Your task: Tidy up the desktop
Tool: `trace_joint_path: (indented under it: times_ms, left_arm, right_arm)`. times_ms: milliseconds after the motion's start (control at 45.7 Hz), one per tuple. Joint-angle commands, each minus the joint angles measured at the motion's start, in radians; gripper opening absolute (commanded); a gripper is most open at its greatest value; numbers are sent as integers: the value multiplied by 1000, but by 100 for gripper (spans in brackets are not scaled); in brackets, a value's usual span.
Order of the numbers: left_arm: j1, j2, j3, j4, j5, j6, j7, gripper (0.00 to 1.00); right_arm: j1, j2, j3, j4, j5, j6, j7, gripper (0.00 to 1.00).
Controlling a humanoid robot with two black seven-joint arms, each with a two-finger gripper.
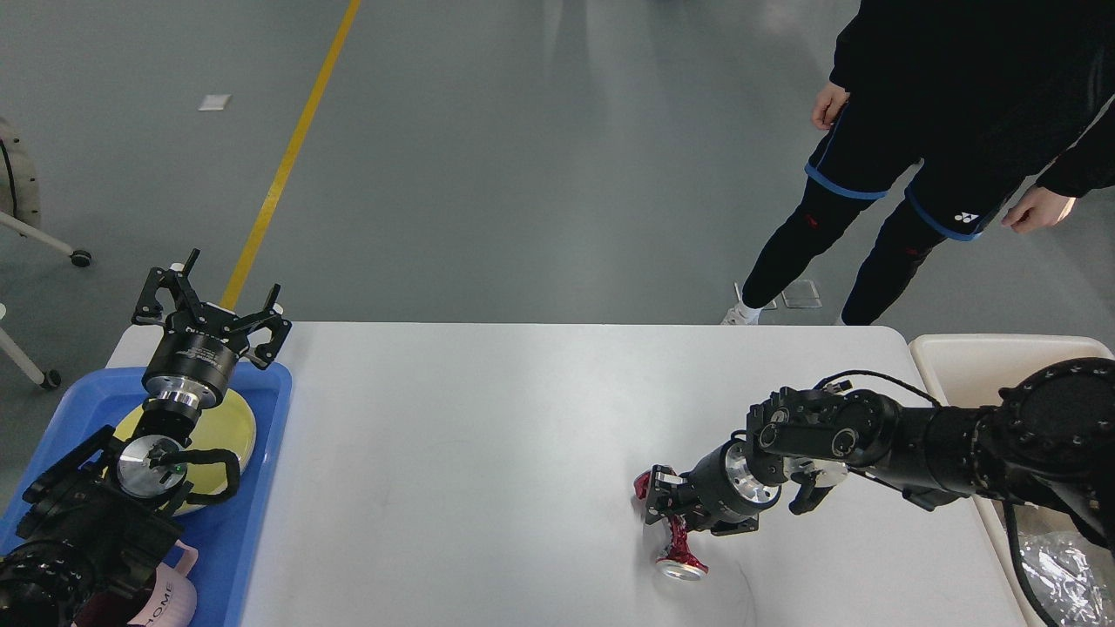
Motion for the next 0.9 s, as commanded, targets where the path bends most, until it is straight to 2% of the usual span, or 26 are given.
trace_joint_path:
  times_ms: [0,197,350,481,635,722,875]
  left_arm:
    - [0,0,0,0,0,0,0,98]
    - [0,0,0,0,0,0,0,98]
    - [0,0,0,0,0,0,0,98]
    - [0,0,0,0,0,0,0,98]
    - [0,0,0,0,0,0,0,98]
    - [0,0,0,0,0,0,0,98]
    - [0,0,0,0,0,0,0,98]
  right_arm:
    - [11,-14,3,9,5,0,-1,0]
    - [50,-65,1,48,6,1,-2,0]
    - [155,-151,-5,133,6,10,-7,0]
    - [379,-263,-78,273,3,88,-11,0]
    - [747,-382,-195,537,3,187,-25,0]
    - [916,-431,-252,663,3,207,-37,0]
    - [1015,-505,-290,704,3,207,-44,0]
